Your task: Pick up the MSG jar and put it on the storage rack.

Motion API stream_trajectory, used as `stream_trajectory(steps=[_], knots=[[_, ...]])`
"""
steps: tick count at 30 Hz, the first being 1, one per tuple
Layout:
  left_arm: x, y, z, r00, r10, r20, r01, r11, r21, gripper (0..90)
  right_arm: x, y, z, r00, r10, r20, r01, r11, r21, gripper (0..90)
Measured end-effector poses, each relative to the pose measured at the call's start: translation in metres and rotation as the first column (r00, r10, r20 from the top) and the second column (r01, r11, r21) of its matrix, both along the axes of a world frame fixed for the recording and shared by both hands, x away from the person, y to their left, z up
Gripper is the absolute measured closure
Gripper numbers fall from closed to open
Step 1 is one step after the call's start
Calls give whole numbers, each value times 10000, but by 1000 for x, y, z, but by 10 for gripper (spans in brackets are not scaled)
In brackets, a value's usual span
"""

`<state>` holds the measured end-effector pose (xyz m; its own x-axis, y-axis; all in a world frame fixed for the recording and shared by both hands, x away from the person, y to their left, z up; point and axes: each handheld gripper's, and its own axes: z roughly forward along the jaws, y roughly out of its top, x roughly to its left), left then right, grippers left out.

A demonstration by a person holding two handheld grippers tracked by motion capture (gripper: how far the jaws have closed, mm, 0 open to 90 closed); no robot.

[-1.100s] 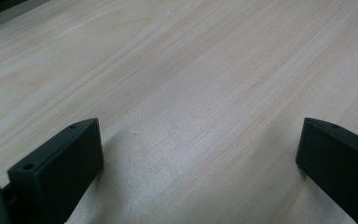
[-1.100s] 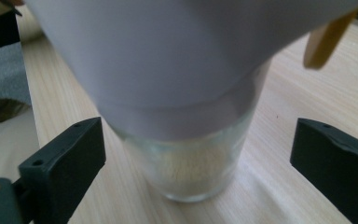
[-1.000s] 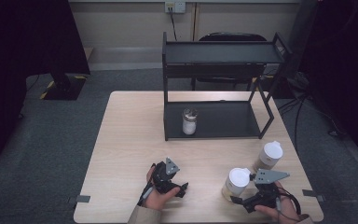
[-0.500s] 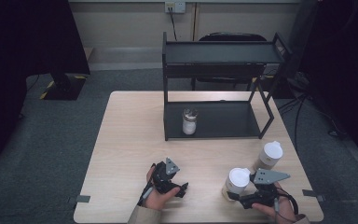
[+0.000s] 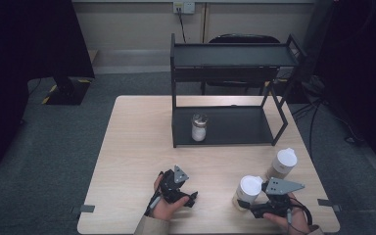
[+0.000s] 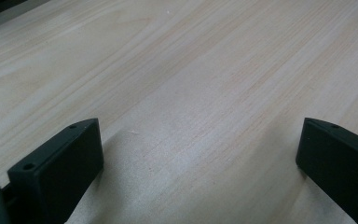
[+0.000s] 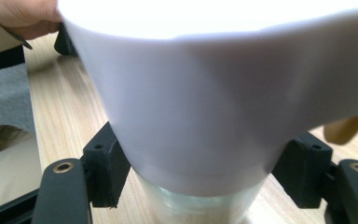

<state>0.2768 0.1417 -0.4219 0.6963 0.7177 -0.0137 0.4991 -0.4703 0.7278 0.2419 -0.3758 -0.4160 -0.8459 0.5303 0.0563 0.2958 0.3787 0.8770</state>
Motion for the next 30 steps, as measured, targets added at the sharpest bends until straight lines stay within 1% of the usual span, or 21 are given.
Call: stream_trajectory(steps=[4, 5, 8, 11, 17, 19, 23, 30], knots=[[0, 0, 0, 10000, 0, -1, 0, 10000, 0, 0, -2, 0, 1, 9999, -60, 114, 60, 10000, -36, 304], [0, 0, 0, 10000, 0, 0, 0, 10000, 0, 0, -2, 0, 1, 9999, -110, 102, 110, 9999, -17, 305], [0, 0, 0, 10000, 0, 1, 0, 10000, -1, 0, -6, 2, 2, 9991, -325, 284, 330, 9993, -171, 306], [0, 0, 0, 10000, -1, 0, 1, 10000, 0, 0, -6, 1, 3, 9985, -489, 260, 493, 9987, -147, 306], [0, 0, 0, 10000, 0, 0, 0, 10000, 0, 0, -3, 1, 7, 9972, -701, 243, 704, 9974, -133, 306], [0, 0, 0, 10000, 0, 3, 0, 10000, 2, 0, -2, 2, 7, 9961, -848, 248, 850, 9964, -72, 307], [0, 0, 0, 10000, -1, -1, 1, 10000, 4, 0, 1, 7, 11, 9939, -1066, 292, 1072, 9940, -226, 307], [0, 0, 0, 10000, -1, 0, 1, 10000, 3, 0, 8, 16, 17, 9908, -1320, 306, 1329, 9906, -323, 307]])
